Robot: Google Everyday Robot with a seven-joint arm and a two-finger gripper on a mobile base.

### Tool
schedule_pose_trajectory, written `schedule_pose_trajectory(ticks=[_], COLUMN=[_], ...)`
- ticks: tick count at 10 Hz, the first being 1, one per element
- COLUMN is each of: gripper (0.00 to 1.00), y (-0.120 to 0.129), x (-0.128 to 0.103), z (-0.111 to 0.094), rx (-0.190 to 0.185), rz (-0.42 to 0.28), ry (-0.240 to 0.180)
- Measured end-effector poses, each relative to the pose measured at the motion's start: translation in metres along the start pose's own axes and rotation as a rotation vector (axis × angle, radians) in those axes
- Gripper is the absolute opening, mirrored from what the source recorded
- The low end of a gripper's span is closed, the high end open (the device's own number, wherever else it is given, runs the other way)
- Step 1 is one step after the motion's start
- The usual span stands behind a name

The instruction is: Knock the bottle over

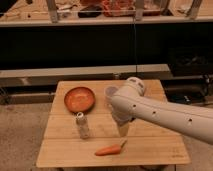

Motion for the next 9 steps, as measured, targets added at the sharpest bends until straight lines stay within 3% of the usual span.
schedule_pose_trajectory(ticks=[9], gripper=[0.80], y=[0.009], x=[-0.015], z=[0.009], rx=[-0.011], rz=[-0.040], ry=[-0.044])
